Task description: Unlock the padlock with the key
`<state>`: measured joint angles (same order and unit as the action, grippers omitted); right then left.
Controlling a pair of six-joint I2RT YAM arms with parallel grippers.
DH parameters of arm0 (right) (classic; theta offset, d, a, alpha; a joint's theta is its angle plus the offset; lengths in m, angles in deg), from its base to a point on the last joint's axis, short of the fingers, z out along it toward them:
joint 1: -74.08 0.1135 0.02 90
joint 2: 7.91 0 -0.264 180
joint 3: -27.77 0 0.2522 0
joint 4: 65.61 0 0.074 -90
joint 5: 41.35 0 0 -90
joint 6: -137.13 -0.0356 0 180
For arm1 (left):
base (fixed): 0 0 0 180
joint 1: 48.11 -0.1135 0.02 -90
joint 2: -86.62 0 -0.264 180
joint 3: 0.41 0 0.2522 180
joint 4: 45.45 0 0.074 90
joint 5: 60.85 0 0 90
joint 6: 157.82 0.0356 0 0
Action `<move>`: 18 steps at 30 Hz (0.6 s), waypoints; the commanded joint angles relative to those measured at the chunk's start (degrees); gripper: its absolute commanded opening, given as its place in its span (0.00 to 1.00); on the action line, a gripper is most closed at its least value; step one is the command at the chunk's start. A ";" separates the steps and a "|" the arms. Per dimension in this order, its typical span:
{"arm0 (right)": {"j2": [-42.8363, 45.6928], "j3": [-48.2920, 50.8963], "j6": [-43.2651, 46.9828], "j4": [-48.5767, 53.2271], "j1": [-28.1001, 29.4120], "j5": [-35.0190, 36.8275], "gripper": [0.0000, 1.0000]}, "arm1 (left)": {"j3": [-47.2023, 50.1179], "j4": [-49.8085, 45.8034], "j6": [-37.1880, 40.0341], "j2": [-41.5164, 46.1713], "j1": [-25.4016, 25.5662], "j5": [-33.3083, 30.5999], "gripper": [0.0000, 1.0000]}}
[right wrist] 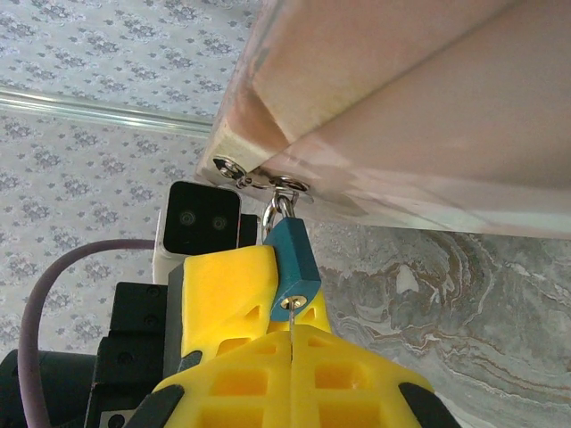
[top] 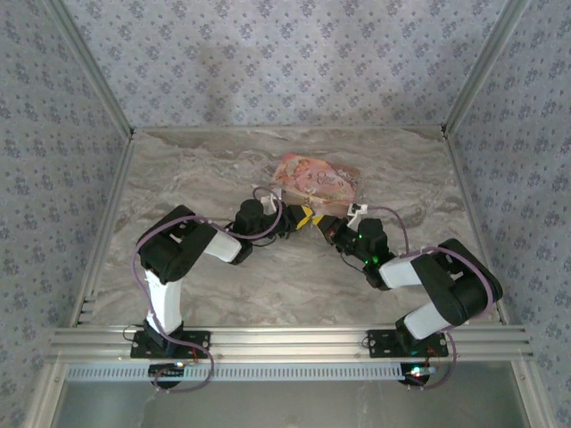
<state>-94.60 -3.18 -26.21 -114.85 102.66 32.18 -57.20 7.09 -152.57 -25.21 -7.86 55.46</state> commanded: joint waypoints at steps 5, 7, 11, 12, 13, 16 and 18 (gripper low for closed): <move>-1.02 -1.17 -3.83 -1.85 -0.50 2.32 0.00 | -0.92 7.07 0.11 -0.54 1.11 1.30 0.07; -0.93 -1.18 -5.12 -1.17 -0.60 2.68 0.00 | -0.92 7.26 0.11 -0.51 1.15 1.50 0.07; -0.98 -0.92 -8.68 -1.47 -0.85 3.33 0.00 | -0.61 7.41 0.45 -0.40 1.23 1.53 0.07; -0.93 -0.76 -9.82 -1.65 -0.87 3.71 0.00 | -0.56 7.38 0.49 -0.40 1.22 1.51 0.07; -0.78 -0.60 -10.74 -1.53 -0.85 4.04 0.00 | -0.57 7.58 0.46 -0.34 1.21 1.53 0.06; -0.05 -0.63 -12.88 0.20 -0.74 4.88 0.00 | -0.48 7.78 0.53 -0.36 1.28 1.40 0.06; 0.57 -0.40 -13.41 1.39 -0.48 5.81 0.00 | -0.48 7.79 0.55 -0.30 1.32 1.33 0.06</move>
<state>-94.80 -3.18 -36.53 -115.40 102.55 33.55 -57.20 7.90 -152.54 -25.30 -7.80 55.08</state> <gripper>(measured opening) 0.065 0.078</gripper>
